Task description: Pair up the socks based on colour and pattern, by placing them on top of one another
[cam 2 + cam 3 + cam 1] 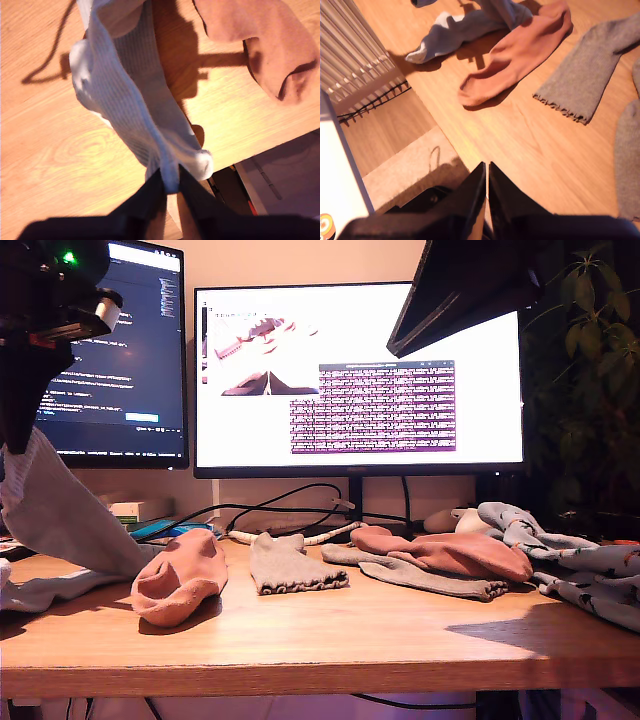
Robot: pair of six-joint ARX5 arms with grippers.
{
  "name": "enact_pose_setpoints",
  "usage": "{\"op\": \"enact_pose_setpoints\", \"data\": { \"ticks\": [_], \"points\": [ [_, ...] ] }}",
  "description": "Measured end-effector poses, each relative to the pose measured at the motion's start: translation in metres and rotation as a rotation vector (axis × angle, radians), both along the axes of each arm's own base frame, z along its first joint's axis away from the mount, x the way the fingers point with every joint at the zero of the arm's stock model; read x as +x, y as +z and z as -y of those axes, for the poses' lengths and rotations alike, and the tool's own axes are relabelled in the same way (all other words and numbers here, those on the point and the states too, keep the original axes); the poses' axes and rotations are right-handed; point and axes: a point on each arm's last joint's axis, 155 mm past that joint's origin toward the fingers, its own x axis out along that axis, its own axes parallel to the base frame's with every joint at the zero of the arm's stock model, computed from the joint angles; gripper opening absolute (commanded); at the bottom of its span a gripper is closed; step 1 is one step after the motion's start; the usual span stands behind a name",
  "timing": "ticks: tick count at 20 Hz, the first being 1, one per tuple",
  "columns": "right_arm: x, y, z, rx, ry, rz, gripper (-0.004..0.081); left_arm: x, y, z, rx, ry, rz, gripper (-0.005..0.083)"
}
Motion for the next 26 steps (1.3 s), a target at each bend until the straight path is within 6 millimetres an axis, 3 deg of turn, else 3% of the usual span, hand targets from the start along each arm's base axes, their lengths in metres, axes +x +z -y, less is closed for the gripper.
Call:
{"op": "enact_pose_setpoints", "data": {
  "ticks": [2,10,14,15,16,18,26],
  "points": [
    [-0.001,-0.001,0.0,-0.002,0.0,-0.003,-0.0011,0.001,0.0,-0.003,0.017,-0.004,0.004,0.0397],
    [0.001,0.001,-0.001,0.004,0.0,0.006,-0.0011,-0.001,0.0,0.009,-0.037,0.002,-0.006,0.0394],
    [0.002,0.003,-0.002,0.009,0.0,0.013,-0.0011,0.022,0.003,-0.001,0.003,0.022,0.087,0.0392],
    [0.002,0.003,-0.002,0.01,0.0,0.013,-0.0011,0.026,0.003,-0.004,0.009,0.029,0.102,0.0377],
    [0.002,0.003,-0.002,0.01,0.0,0.014,-0.0011,0.031,0.004,-0.003,0.004,0.03,0.124,0.0291],
    [0.004,0.005,-0.003,0.018,-0.002,0.024,-0.0011,0.041,0.006,0.005,-0.053,0.033,0.156,-0.003],
    [0.052,0.028,0.019,0.074,-0.183,0.125,-0.0011,0.067,0.019,0.043,-0.134,-0.059,0.295,-0.0021]
  ]
}}
